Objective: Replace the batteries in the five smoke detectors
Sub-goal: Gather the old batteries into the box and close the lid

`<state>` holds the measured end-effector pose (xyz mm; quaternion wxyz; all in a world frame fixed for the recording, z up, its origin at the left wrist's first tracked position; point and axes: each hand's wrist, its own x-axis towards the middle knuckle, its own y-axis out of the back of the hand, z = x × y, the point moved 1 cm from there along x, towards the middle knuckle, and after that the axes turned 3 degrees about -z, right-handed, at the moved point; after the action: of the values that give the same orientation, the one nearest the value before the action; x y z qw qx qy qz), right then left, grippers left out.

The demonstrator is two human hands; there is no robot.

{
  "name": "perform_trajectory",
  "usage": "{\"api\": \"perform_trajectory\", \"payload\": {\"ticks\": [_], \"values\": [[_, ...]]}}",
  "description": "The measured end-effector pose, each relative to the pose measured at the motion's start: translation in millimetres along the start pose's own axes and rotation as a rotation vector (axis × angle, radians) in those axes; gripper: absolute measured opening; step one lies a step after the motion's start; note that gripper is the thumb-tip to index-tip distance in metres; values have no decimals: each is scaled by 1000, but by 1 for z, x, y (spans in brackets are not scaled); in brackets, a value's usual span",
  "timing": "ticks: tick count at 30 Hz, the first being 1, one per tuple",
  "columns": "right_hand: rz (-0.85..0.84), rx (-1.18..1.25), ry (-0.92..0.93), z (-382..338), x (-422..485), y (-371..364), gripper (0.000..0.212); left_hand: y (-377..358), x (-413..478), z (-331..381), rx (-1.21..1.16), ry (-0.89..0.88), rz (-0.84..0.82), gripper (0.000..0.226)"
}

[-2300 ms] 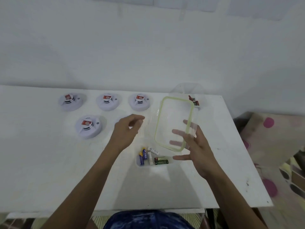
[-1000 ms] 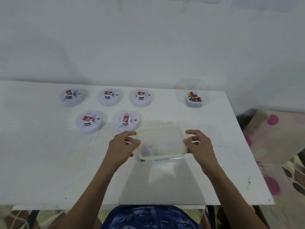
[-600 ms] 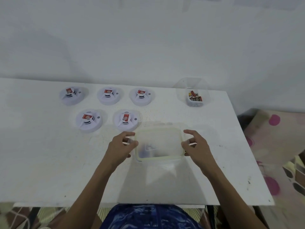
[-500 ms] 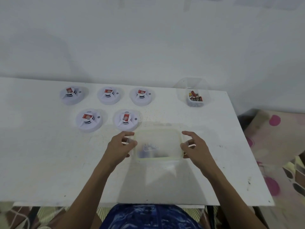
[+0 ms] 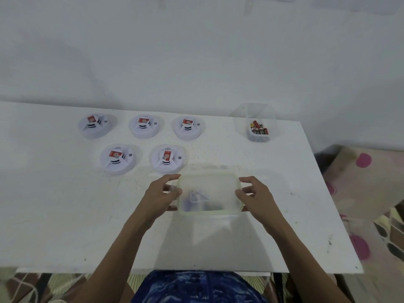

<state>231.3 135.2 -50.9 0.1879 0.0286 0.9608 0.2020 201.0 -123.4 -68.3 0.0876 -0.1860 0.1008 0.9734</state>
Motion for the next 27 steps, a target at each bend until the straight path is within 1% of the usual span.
{"api": "perform_trajectory", "payload": {"ticks": [3,6,7,10,11,12,16,19,22,24,27], "values": [[0,-4,-14,-2,0,-1,33,2,5,1,21,-28,0,32],[2,-23,-27,-2,-2,-1,31,3,10,1,49,-5,3,29],[15,-44,-21,-2,-3,0,31,2,11,0,122,-16,45,29],[98,-189,26,-2,-5,0,36,-3,8,1,504,-109,277,35],[109,-211,36,-2,-5,-1,37,-5,6,3,549,-132,324,36],[108,-213,39,-2,-5,-2,39,-7,5,5,550,-131,332,36],[114,-185,35,-2,-5,-4,40,-9,4,9,501,-57,274,32],[115,-126,17,-2,-5,-5,37,-5,5,9,379,-23,245,24],[106,-27,-10,1,-3,-6,32,0,7,7,250,27,187,22],[82,59,-29,3,-2,-6,31,2,9,7,212,40,147,19],[58,93,-26,4,0,-5,27,3,10,8,206,49,111,16]]}}
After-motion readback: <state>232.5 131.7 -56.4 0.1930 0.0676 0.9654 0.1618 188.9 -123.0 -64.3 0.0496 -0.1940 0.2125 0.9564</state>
